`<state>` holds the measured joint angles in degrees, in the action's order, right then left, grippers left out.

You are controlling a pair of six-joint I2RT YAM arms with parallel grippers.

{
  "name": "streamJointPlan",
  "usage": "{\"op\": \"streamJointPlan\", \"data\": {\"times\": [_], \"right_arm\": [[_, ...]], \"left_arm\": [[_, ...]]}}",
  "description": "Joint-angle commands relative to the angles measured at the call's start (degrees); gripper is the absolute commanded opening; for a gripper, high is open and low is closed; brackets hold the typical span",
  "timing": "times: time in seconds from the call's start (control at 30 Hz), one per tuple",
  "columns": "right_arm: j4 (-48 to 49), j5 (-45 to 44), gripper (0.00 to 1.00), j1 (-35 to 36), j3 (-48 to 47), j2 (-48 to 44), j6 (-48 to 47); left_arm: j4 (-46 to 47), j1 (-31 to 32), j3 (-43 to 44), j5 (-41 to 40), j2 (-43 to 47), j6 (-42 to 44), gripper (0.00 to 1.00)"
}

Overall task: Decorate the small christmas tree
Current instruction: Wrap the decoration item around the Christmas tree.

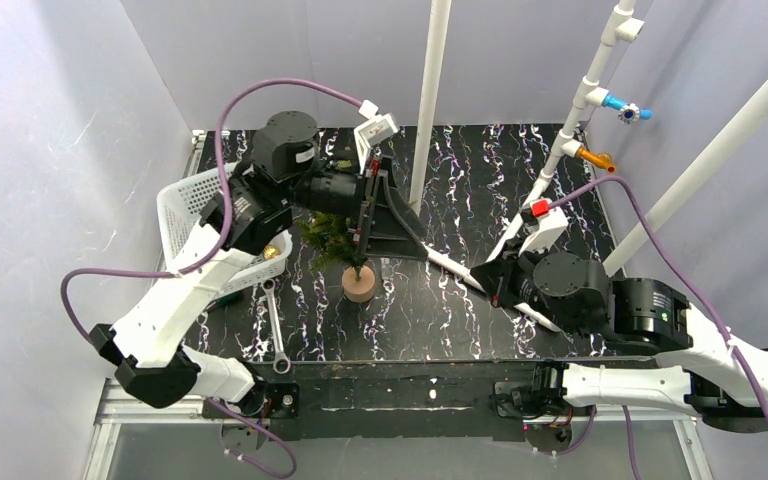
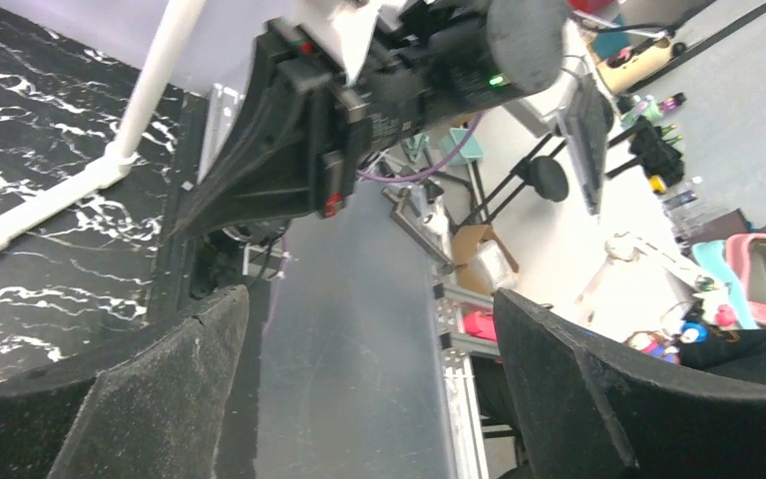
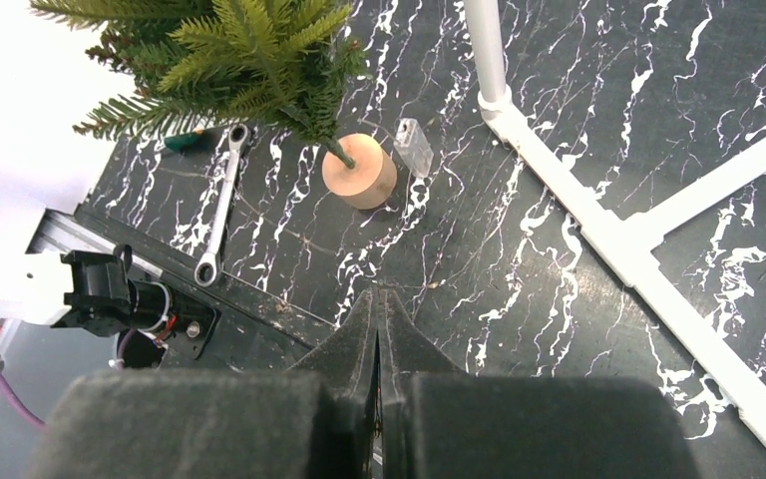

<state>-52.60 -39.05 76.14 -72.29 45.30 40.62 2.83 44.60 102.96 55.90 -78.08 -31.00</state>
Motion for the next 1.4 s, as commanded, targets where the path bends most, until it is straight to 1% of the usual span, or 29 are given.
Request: {"op": "streamJointPlan", "data": {"times": [0.0, 0.07, 0.13, 0.23, 0.3, 0.4, 0.53, 0.67, 0.87, 1.0, 1.03, 1.17, 1.23, 1.33, 1.37], "right_arm": [[1.0, -2.8, 0.01, -0.2, -1.2, -0.8, 0.2], [1.4, -3.6, 0.01, -0.2, -1.0, -1.3, 0.8], [2.4, -4.1, 0.01, -0.2, -0.5, -2.1, 0.7], [2.7, -4.6, 0.01, -0.2, -0.6, -2.3, 0.8], [3.0, -4.7, 0.01, -0.1, -0.4, -2.4, 0.9], [3.4, -4.8, 0.01, -0.2, -0.1, -2.5, 0.9], [3.4, -4.3, 0.01, -0.2, -0.4, -2.5, 0.9], [3.2, -4.3, 0.01, -0.2, -0.9, -2.4, 0.7], [3.1, -4.4, 0.01, -0.2, -1.3, -2.8, 0.7], [3.2, -4.8, 0.01, -0.2, -0.9, -3.4, 1.1], [3.4, -4.8, 0.01, -0.2, -0.8, -3.4, 1.1], [3.6, -4.6, 0.01, -0.2, -0.9, -3.7, 1.0], [3.6, -4.2, 0.01, -0.1, -0.9, -3.6, 1.0], [3.5, -4.0, 0.01, -0.2, -0.9, -3.3, 1.1], [3.6, -3.9, 0.01, -0.2, -0.8, -3.4, 1.1]], "left_arm": [[18.3, 0.9, -10.6, 0.3, 3.8, -3.4, 0.91], [21.4, 2.5, -15.8, -2.5, 5.4, -1.0, 0.91], [22.4, 5.7, -19.7, -4.7, 6.4, 2.7, 0.91], [18.1, 11.2, -22.1, -8.2, 6.6, 11.9, 0.93], [16.8, 13.6, -22.8, -10.8, 6.1, 15.6, 0.93], [16.9, 14.8, -24.1, -13.8, 5.7, 17.7, 0.92], [21.1, 16.3, -26.8, -17.8, 5.9, 19.5, 0.91], [21.6, 18.2, -27.1, -20.1, 5.2, 21.7, 0.89], [21.8, 20.3, -25.4, -22.4, 5.7, 23.4, 0.9], [25.6, 23.6, -24.9, -19.8, 5.9, 22.3, 0.91], [24.8, 24.7, -24.6, -20.2, 6.0, 23.9, 0.91], [20.9, 29.1, -25.1, -26.5, 7.2, 34.7, 0.93], [23.9, 30.1, -27.4, -28.8, 7.7, 36.3, 0.94], [34.3, 31.4, -34.0, -31.4, 8.5, 39.9, 0.94], [36.7, 31.7, -35.4, -33.5, 8.7, 41.2, 0.94]]}}
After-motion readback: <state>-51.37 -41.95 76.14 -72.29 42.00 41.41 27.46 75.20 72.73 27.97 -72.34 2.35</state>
